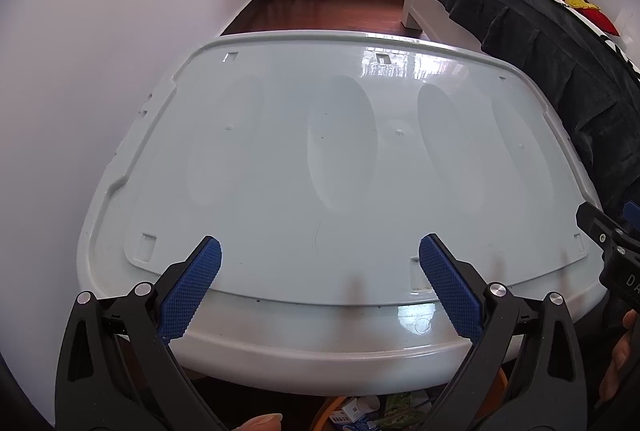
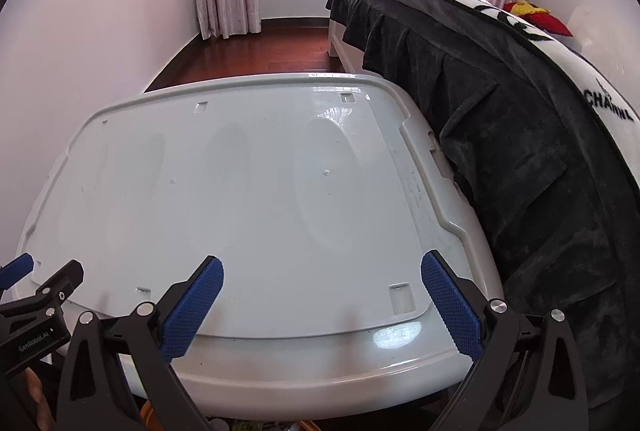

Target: Collect trash

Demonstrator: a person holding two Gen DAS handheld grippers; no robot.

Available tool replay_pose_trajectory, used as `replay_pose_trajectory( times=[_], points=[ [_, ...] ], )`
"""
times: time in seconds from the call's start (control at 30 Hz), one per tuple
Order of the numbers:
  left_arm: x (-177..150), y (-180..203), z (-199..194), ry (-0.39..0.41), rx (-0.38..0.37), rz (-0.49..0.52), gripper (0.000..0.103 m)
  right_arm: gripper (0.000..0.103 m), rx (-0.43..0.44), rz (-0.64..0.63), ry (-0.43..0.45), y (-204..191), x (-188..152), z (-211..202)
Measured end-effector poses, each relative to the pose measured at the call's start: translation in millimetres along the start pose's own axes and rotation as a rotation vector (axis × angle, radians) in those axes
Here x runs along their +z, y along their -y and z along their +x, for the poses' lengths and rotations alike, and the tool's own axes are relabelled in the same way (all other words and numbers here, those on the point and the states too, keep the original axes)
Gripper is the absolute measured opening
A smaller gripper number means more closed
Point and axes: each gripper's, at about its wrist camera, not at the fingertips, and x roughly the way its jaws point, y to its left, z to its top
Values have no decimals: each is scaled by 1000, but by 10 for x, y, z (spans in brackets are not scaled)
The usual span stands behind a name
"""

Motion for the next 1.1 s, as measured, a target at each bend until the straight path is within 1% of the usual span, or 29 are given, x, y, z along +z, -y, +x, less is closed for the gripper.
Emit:
replay_pose_trajectory(
  times=[0.47,0.63,0.77,0.87,1.0,1.1],
  points=[
    [19,-37,12,6,-4,-14,96,98,-6,0,3,12,-12,-27],
    [7,-18,-44,44,-4,11,96,98,-7,1,3,12,-12,-26],
    [-5,38,-43,41,-28,44,96,98,-6,-1,1,12,-12,-28],
    [-10,65,-39,48,-16,61,96,98,-10,-5,3,13,-14,-34],
    [-6,37,-37,48,-11,43,96,98,-15,0,7,27,-6,-30],
    [10,-15,7,20,-34,18,96,98,-18,-1,6,27,-5,-24]
  ],
)
